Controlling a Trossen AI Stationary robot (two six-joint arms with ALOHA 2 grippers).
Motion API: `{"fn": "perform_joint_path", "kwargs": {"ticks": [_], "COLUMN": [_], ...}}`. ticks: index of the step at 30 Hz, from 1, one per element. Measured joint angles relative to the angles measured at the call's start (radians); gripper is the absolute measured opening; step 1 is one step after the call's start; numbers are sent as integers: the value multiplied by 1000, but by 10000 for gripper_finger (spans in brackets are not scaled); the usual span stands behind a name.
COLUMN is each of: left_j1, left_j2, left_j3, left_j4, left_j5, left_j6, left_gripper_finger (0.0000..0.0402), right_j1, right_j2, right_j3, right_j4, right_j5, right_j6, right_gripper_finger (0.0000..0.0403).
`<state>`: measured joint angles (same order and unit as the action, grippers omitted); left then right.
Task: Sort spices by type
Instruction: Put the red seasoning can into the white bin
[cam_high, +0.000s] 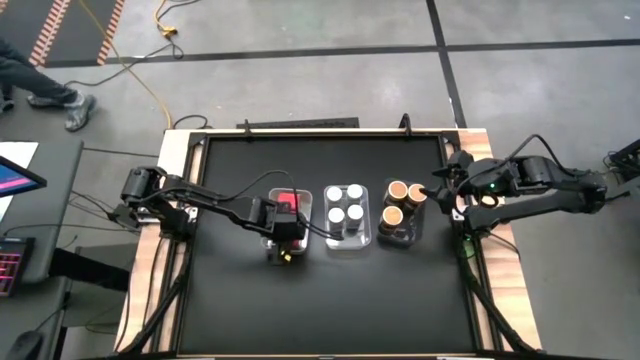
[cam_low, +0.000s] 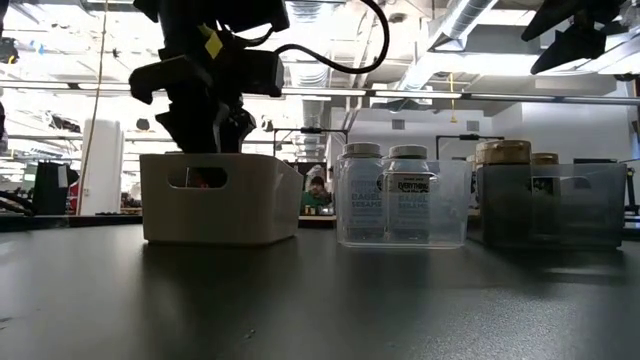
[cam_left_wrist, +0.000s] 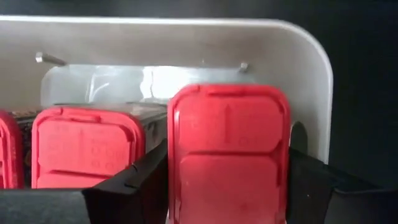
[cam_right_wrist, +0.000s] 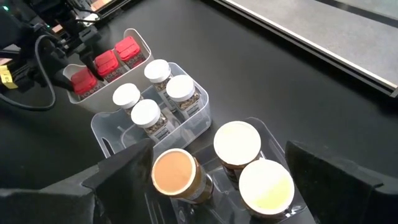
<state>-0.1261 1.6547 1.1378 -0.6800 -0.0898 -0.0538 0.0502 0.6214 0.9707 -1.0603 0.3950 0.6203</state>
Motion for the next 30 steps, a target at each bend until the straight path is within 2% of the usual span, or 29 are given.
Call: {"fn": "perform_joint_path", "kwargs": {"ticks": [5, 12, 18, 30], "left_j1": [0, 0, 0, 0], "left_j2": [-1, -1, -1, -2], "left_j3": [0, 0, 0, 0], "left_j4": [-24, -7, -9, -1], "left_j5": [21, 36, 35, 35], "left_j6": [14, -55, -2, -22], "left_gripper_finger": [230, 231, 231, 231], "right_j1": [0, 0, 0, 0], "right_j2": [0, 0, 0, 0], "right_j3": [0, 0, 0, 0], "right_j4": [0, 0, 0, 0], "right_j5": [0, 0, 0, 0], "right_j6": [0, 1, 1, 11], "right_gripper_finger": [393, 393, 393, 393]}}
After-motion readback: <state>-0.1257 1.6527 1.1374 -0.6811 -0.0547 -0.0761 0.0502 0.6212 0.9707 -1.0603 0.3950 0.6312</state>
